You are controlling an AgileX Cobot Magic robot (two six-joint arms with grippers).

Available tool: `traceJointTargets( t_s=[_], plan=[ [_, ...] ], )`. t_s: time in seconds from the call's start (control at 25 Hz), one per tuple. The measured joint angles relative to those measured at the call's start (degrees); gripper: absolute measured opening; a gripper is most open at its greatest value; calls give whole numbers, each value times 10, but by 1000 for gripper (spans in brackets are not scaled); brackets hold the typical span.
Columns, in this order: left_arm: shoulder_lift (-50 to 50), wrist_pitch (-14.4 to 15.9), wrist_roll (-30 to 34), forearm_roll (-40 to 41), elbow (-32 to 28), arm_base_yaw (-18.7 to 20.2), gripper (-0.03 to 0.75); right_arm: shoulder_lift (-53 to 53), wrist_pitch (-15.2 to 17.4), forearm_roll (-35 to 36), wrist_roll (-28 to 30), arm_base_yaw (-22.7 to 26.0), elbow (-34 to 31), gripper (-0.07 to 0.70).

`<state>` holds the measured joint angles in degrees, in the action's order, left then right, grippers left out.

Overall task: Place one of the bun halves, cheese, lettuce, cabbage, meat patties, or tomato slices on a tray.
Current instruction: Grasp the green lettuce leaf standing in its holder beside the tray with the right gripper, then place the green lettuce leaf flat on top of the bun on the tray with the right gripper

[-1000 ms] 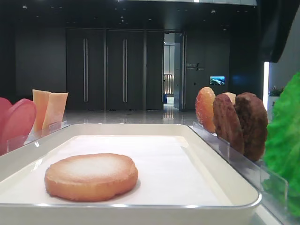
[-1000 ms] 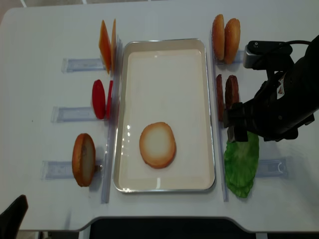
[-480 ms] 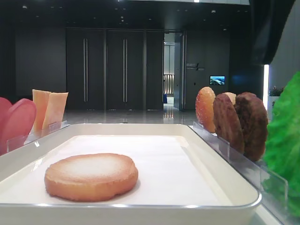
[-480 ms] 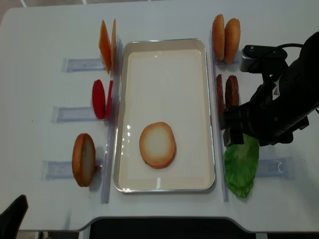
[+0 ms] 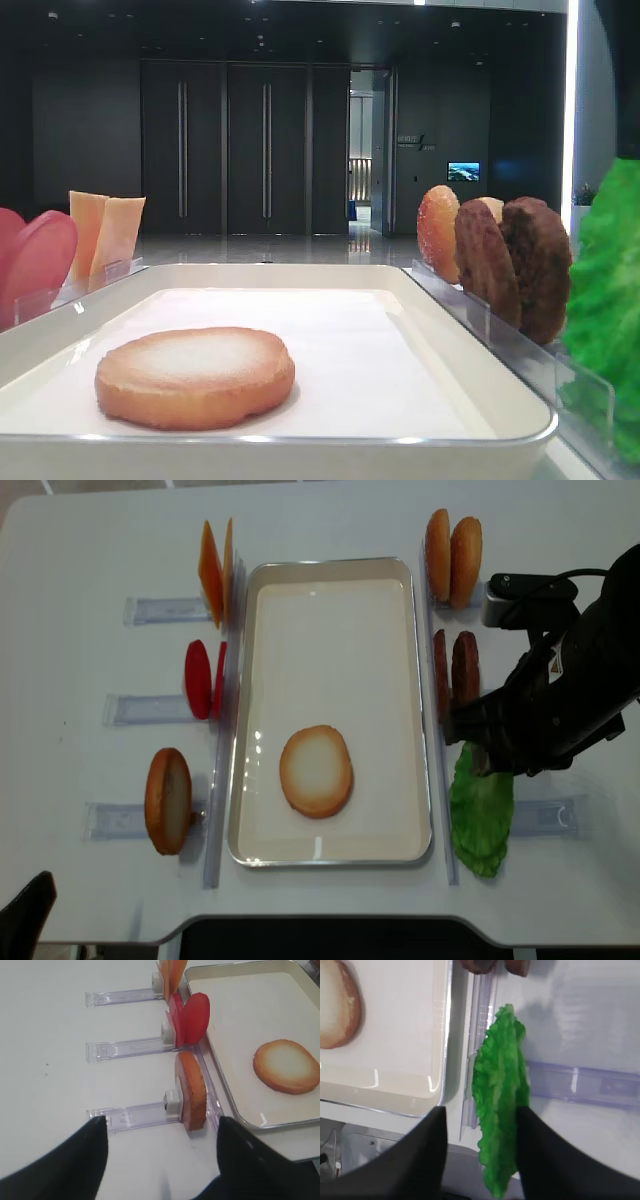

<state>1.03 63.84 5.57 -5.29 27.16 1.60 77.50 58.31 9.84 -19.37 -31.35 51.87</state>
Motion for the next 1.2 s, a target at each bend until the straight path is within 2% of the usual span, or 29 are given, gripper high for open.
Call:
traceJointTargets(
  t_s=[0.16,0.44,0.6,0.8,0.92,1.04,1.2],
  plan=[
    [0,0,0,0,0,0,517,0,18,-25,-13,0,0,37],
    [0,0,0,0,0,0,517,0,23,-25,-20,0,1,33],
    [0,0,0,0,0,0,517,-2,49,-13,-23,0,27,33],
    [0,0,0,0,0,0,517,-10,102,-12,-35,-2,88,33],
    [0,0,0,0,0,0,517,-10,112,-1,-38,-12,118,33],
    [0,0,0,0,0,0,517,-11,90,27,-38,-28,129,33],
    [0,0,0,0,0,0,517,-11,26,62,-38,-54,130,33]
  ],
)
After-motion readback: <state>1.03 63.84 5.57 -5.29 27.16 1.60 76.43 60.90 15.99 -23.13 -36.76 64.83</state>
